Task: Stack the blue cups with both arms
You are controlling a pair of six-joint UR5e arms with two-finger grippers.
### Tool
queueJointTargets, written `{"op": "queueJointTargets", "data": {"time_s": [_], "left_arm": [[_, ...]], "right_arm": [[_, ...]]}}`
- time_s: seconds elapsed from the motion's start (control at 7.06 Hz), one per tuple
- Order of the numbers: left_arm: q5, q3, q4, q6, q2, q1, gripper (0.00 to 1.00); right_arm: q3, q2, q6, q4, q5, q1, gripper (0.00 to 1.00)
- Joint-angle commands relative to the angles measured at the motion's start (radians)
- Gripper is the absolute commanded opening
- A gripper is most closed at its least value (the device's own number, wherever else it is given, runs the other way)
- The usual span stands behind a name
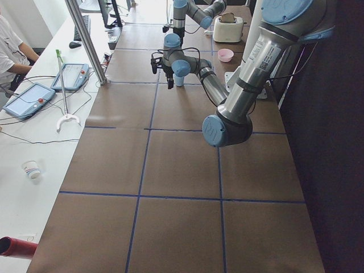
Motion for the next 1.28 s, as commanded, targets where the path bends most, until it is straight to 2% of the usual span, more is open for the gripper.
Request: {"op": "queueJointTargets", "data": {"time_s": [0.0,0.14,0.28,0.42,0.71,0.85,1.13], "left_arm": [[-0.123,-0.001,0.003,0.289,0.121,-0.127,1.00],[-0.162,0.000,0.008,0.476,0.208,-0.209,1.00],[-0.162,0.007,0.014,0.672,0.282,-0.295,1.00],[-0.173,0.020,0.044,0.864,0.319,-0.396,1.00],[-0.222,0.060,0.231,1.257,0.326,-0.602,1.00],[-0.222,0.107,0.265,1.378,0.323,-0.677,1.00],[-0.286,0.236,0.267,1.576,0.326,-0.794,1.00]], "right_arm": [[0.082,-0.194,-0.249,0.008,0.067,0.117,0.99],[0.089,-0.281,-0.423,0.009,0.130,0.217,0.99],[0.083,-0.372,-0.619,0.009,0.191,0.321,0.99],[0.078,-0.450,-0.807,-0.001,0.213,0.418,0.99],[0.017,-0.553,-1.083,-0.002,0.287,0.574,0.99],[-0.021,-0.586,-1.220,-0.004,0.290,0.662,0.99],[-0.130,-0.587,-1.395,-0.005,0.299,0.774,0.99]]}}
